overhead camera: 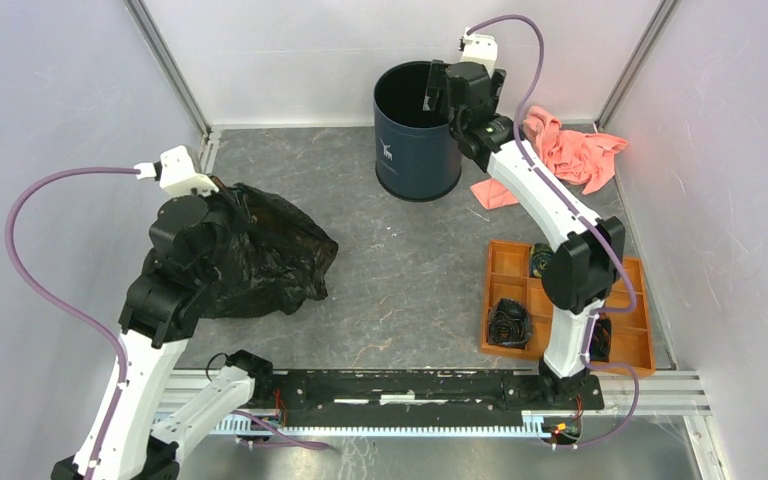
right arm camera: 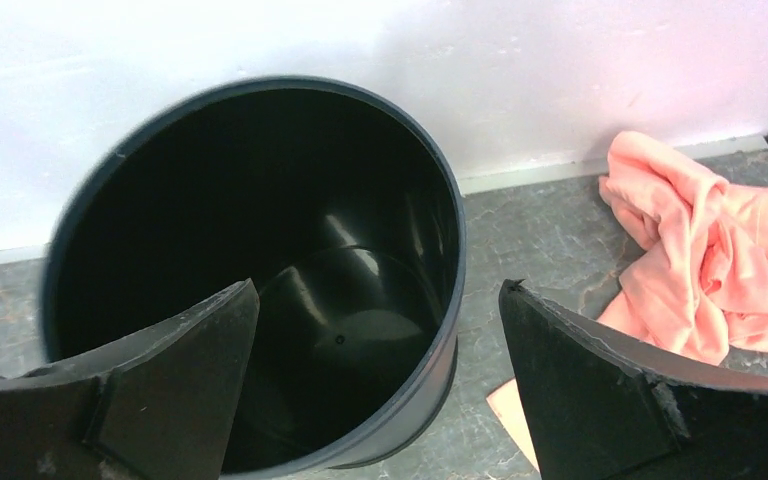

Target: Put the trash bags into the trash bin

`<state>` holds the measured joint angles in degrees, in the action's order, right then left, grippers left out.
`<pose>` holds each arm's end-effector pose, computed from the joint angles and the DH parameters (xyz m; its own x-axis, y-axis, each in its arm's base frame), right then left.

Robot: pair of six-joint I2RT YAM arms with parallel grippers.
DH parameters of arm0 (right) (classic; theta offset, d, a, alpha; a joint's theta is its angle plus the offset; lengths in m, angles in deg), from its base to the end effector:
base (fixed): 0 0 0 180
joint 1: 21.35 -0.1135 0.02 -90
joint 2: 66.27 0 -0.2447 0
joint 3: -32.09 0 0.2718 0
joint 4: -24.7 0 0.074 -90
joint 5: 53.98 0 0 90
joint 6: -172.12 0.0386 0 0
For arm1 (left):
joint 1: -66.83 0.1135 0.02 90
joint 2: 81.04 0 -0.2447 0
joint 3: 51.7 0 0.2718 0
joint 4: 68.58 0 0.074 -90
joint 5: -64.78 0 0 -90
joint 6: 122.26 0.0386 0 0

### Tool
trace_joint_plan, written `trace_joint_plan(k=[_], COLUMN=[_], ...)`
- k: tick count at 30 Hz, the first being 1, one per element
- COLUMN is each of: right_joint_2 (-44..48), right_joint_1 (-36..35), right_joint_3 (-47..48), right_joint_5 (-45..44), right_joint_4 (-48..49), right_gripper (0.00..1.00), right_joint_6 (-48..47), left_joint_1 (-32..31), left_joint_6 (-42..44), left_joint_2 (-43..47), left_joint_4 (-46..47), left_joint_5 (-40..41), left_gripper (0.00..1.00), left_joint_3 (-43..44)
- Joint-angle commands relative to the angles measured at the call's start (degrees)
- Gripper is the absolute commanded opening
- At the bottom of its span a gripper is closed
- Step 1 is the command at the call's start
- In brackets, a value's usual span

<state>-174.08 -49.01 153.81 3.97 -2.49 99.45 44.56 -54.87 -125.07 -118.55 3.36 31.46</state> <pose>0.4192 0.1966 0.3873 -0.1752 0.1932 -0.9654 0.1217 0.9773 0.1735 0.1559 -0.0439 0.4348 -0.1214 -0.3151 -0.9413 -0.1611 0.9420 -0.2945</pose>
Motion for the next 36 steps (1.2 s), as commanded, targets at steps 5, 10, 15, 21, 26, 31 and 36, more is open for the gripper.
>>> trace_joint_plan(k=[5, 10, 15, 21, 26, 31, 36], right_joint_2=[-5.3, -5.73, -5.95, -3.55, -0.74, 4.29, 9.6], right_joint_1=[1.33, 1.29, 1.31, 1.32, 1.31, 0.46, -2.79], right_joint_3=[0.9, -0.28, 0.24, -0.43, 0.14, -1.99, -6.73], right_joint_5=[-3.52, -2.89, -0.41, 5.48, 10.54, 17.5, 17.38], right_joint_4=[-1.48, -2.87, -4.88, -8.32, -14.08, -19.08, -21.9], right_gripper=[0.88, 0.76, 0.53, 0.23, 0.01, 0.0, 0.0], right_joint_6=[0.18, 0.54, -0.16, -6.12, -10.94, -19.67, -23.25], left_joint_1=[0.02, 0.01, 0.01, -0.01, -0.02, -0.03, 0.01], left_joint_6=[0.58, 1.28, 1.35, 2.14, 2.44, 2.92, 3.58], left_joint_2=[-1.92, -2.46, -1.91, -1.17, -0.84, -0.73, 0.03], left_joint_4=[2.6, 3.37, 2.9, 1.7, 0.91, -0.63, -1.11], left_joint_5=[-2.31, -3.8, -4.39, -4.76, -4.91, -6.64, -7.65], left_gripper=[0.02, 0.02, 0.02, 0.02, 0.02, 0.02, 0.02], left_joint_3=[1.66, 1.48, 2.22, 5.12, 7.02, 11.94, 16.7])
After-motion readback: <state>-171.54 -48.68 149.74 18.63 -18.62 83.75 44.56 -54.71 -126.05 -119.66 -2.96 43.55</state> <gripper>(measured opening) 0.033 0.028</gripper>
